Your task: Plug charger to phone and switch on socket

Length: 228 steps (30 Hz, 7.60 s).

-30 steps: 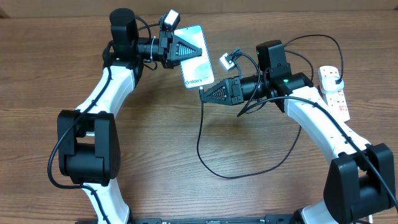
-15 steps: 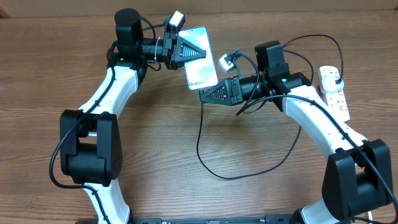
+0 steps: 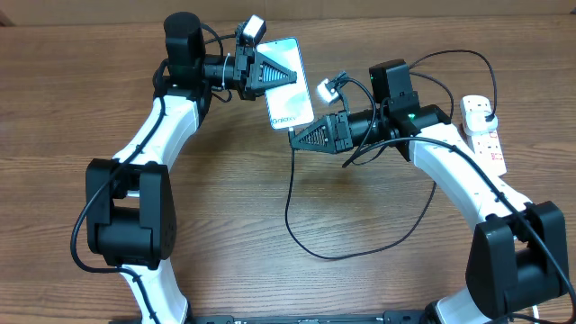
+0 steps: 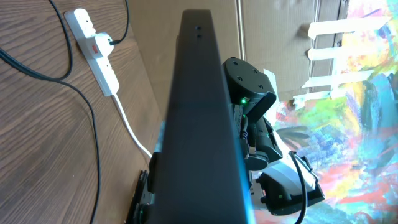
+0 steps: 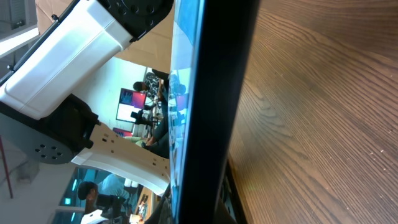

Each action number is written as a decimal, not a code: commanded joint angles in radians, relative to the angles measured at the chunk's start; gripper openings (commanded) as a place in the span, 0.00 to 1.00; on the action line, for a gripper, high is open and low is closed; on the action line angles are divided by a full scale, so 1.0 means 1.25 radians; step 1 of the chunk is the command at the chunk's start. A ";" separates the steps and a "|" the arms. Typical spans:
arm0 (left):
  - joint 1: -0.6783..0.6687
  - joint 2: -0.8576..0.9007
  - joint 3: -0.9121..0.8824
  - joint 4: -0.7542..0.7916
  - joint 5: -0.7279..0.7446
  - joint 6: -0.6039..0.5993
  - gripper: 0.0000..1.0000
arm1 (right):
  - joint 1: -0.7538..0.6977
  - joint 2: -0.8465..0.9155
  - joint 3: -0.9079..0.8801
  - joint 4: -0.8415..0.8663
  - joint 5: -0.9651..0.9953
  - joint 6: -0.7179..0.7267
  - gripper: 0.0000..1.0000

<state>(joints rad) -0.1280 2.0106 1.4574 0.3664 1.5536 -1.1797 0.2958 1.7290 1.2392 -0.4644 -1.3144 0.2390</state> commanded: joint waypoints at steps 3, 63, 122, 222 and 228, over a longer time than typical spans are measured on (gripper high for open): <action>0.008 -0.002 0.008 0.007 0.021 0.011 0.05 | -0.004 0.002 -0.004 0.002 -0.021 -0.009 0.04; 0.004 -0.002 0.008 0.007 0.021 0.032 0.04 | -0.007 0.002 -0.004 0.009 -0.021 -0.021 0.04; 0.006 -0.002 0.008 0.005 0.021 0.043 0.04 | -0.015 0.002 -0.004 0.170 -0.018 0.156 0.10; 0.074 0.088 0.008 -1.019 -0.751 0.782 0.14 | -0.107 0.002 -0.004 -0.235 0.444 0.035 0.66; 0.074 0.088 0.007 -1.022 -0.767 0.775 0.18 | -0.107 0.002 -0.004 -0.244 0.444 0.035 0.66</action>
<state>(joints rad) -0.0429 2.1181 1.4525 -0.9096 0.6052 -0.1967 0.1650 1.7348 1.2137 -0.7616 -0.7658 0.2878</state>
